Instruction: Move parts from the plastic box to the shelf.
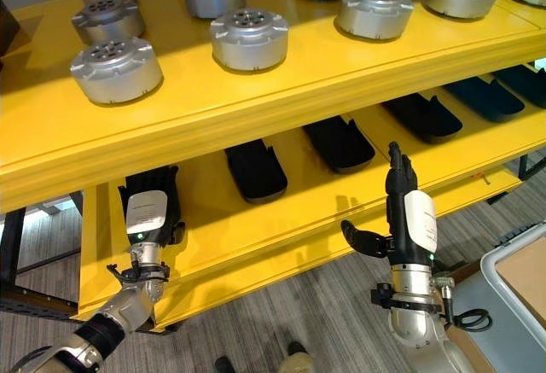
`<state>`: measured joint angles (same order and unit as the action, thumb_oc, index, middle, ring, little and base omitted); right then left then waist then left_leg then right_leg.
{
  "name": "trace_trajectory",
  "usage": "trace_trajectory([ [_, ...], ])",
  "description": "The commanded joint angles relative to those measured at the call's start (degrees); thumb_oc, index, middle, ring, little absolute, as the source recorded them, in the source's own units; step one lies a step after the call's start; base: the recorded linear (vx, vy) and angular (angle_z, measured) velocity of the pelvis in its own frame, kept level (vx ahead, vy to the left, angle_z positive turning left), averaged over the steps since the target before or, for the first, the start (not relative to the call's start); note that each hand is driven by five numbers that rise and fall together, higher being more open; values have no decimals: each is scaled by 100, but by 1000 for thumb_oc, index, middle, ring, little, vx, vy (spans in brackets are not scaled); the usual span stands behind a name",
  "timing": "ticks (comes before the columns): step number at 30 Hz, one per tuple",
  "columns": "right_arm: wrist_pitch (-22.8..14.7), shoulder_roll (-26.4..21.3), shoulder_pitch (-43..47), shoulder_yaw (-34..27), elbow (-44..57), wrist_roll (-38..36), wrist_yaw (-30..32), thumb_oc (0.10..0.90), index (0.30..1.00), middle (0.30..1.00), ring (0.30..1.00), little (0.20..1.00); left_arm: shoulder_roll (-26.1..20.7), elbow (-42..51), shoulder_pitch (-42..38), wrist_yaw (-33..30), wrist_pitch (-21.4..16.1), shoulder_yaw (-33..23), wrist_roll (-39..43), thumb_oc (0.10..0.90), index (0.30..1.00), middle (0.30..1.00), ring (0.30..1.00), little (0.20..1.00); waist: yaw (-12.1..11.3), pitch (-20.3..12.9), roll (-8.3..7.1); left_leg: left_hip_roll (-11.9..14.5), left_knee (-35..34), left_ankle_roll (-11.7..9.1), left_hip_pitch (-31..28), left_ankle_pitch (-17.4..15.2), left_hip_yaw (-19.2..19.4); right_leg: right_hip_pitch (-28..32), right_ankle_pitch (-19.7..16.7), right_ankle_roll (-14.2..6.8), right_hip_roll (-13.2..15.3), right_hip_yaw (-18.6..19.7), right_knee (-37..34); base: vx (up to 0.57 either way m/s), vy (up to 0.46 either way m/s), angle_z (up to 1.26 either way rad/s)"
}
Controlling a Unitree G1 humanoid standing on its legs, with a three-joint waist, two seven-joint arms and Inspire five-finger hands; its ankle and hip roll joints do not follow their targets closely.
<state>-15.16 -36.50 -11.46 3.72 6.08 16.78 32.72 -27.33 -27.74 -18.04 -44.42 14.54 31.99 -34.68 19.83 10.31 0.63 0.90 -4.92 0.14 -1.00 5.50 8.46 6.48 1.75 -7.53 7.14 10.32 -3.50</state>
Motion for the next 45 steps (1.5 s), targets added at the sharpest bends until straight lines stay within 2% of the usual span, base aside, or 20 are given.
trace_trajectory([
  [1,-287,-273,276,-181,462,-51,228,900,1000,1000,1000,1000,-467,167,-398,-733,470,-309,-197,900,1000,1000,1000,1000,-304,-246,-110,302,-4,15,-529,-684,216,-662,-310,2,-126,-213,515,0,0,0],
  [4,-263,-234,200,-204,481,-9,291,900,1000,1000,1000,1000,-547,149,-309,-1049,553,-523,-74,900,1000,1000,1000,1000,-350,-237,-125,305,-3,15,-508,-669,184,-669,-309,4,-126,-234,514,0,0,0],
  [12,-69,-198,146,-185,608,-6,347,900,1000,1000,1000,1000,-574,331,-298,-1015,856,-602,-102,900,1000,1000,1000,1000,-398,-230,-162,321,-1,1,-470,-647,130,-667,-318,5,-116,-280,502,-10,-9,3],
  [16,12,-192,176,-155,630,-12,291,900,1000,1000,1000,1000,-472,220,-284,-794,748,-594,63,900,1000,1000,1000,1000,-398,-238,-169,324,-3,2,-466,-645,133,-674,-326,-1,-119,-267,495,-3,-6,5],
  [25,154,-206,299,-100,641,-67,109,900,1000,1000,1000,1000,-335,88,-412,-39,499,-270,-373,900,1000,1000,1000,1000,-340,-224,-147,329,-7,7,-479,-650,174,-675,-336,-4,-117,-236,488,0,0,0],
  [28,144,-256,358,-66,572,-105,65,900,1000,1000,1000,1000,-323,9,-498,77,439,-151,-283,900,1000,1000,1000,1000,-322,-226,-136,332,-7,8,-488,-648,187,-675,-334,-6,-116,-236,497,0,0,0],
  [34,145,-267,373,-60,596,-110,-69,900,1000,1000,1000,1000,-276,-164,-561,358,445,-44,-330,900,1000,1000,1000,1000,-280,-231,-124,336,-8,8,-509,-650,218,-663,-333,-10,-115,-226,499,0,0,0],
  [45,252,-263,395,-195,703,-87,-192,900,1000,1000,1000,1000,17,-419,-386,502,582,-306,435,900,1000,1000,1000,1000,-289,-189,-117,344,-7,0,-511,-627,210,-668,-323,2,-127,-228,505,0,0,0],
])
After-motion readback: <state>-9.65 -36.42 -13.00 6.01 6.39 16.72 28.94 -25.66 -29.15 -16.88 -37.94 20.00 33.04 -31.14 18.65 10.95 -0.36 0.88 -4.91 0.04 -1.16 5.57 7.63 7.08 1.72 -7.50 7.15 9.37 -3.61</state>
